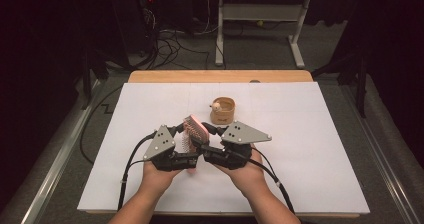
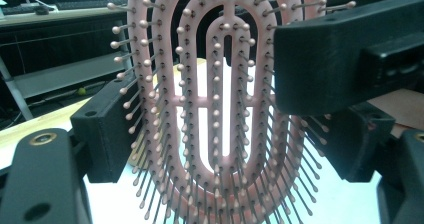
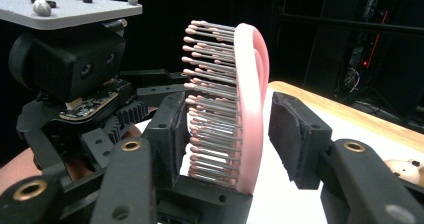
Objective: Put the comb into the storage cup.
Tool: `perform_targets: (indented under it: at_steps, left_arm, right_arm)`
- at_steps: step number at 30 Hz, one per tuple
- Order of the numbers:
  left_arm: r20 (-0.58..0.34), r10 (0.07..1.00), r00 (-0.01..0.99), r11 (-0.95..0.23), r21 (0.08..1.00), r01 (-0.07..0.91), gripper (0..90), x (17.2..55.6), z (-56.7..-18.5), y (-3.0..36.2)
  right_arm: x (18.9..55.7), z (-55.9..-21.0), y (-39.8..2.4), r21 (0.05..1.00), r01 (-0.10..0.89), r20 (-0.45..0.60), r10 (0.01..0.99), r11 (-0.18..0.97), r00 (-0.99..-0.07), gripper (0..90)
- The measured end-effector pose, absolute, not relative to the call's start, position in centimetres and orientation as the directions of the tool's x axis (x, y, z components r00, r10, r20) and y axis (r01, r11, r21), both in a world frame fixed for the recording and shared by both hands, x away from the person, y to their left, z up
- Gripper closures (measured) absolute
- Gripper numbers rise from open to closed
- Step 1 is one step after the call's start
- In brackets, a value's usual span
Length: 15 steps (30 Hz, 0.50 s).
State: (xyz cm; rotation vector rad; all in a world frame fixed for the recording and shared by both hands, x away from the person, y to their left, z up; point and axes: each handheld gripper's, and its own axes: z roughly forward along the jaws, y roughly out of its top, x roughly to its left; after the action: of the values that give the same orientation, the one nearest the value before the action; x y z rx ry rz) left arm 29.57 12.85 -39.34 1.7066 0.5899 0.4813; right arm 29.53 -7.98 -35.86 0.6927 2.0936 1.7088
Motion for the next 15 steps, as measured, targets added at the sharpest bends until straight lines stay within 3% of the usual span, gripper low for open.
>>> perform_targets:
  at_steps: [15]
  left_arm:
    - [0.008, 0.629, 0.777, -0.169, 0.977, 0.127, 19.9, 29.58, -39.33, 12.92]
  right_arm:
    - [29.46, -35.89, -7.85, 0.977, 0.15, 0.038, 0.568, 0.151, -0.822, 62.3]
